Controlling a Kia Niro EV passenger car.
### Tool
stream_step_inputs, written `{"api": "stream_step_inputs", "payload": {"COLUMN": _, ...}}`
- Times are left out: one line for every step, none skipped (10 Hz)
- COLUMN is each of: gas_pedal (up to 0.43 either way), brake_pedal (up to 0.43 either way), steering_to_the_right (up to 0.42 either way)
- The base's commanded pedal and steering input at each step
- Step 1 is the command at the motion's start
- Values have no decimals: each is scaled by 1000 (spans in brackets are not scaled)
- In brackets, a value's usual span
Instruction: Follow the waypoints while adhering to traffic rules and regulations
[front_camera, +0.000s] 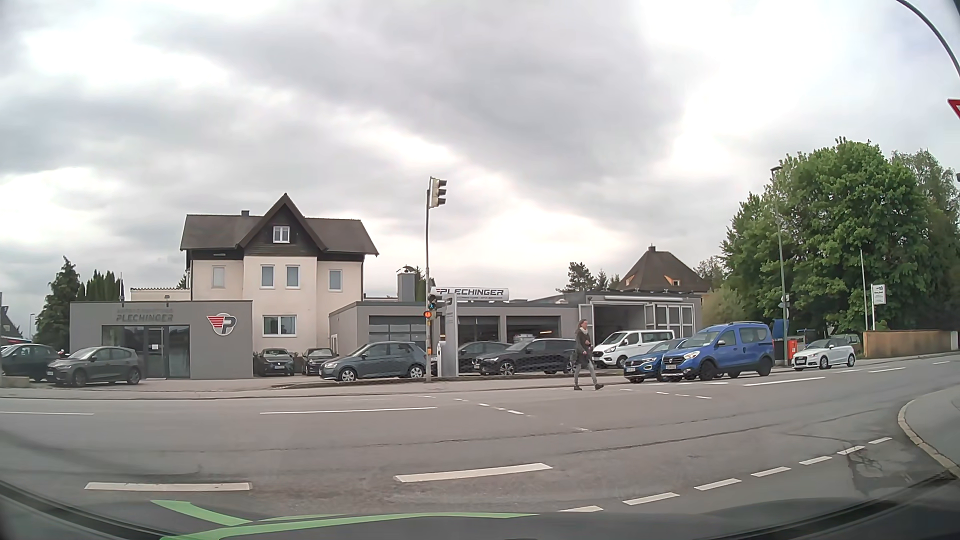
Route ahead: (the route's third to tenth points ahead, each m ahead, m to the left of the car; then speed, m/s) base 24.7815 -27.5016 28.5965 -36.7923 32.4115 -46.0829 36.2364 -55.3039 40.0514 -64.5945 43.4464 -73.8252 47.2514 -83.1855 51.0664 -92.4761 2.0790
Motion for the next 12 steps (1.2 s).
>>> {"api": "stream_step_inputs", "payload": {"gas_pedal": 39, "brake_pedal": 0, "steering_to_the_right": 126}}
{"api": "stream_step_inputs", "payload": {"gas_pedal": 39, "brake_pedal": 0, "steering_to_the_right": 131}}
{"api": "stream_step_inputs", "payload": {"gas_pedal": 39, "brake_pedal": 0, "steering_to_the_right": 135}}
{"api": "stream_step_inputs", "payload": {"gas_pedal": 28, "brake_pedal": 0, "steering_to_the_right": 142}}
{"api": "stream_step_inputs", "payload": {"gas_pedal": 0, "brake_pedal": 0, "steering_to_the_right": 150}}
{"api": "stream_step_inputs", "payload": {"gas_pedal": 0, "brake_pedal": 0, "steering_to_the_right": 157}}
{"api": "stream_step_inputs", "payload": {"gas_pedal": 0, "brake_pedal": 0, "steering_to_the_right": 163}}
{"api": "stream_step_inputs", "payload": {"gas_pedal": 0, "brake_pedal": 0, "steering_to_the_right": 173}}
{"api": "stream_step_inputs", "payload": {"gas_pedal": 0, "brake_pedal": 0, "steering_to_the_right": 181}}
{"api": "stream_step_inputs", "payload": {"gas_pedal": 0, "brake_pedal": 0, "steering_to_the_right": 187}}
{"api": "stream_step_inputs", "payload": {"gas_pedal": 0, "brake_pedal": 0, "steering_to_the_right": 191}}
{"api": "stream_step_inputs", "payload": {"gas_pedal": 0, "brake_pedal": 0, "steering_to_the_right": 196}}
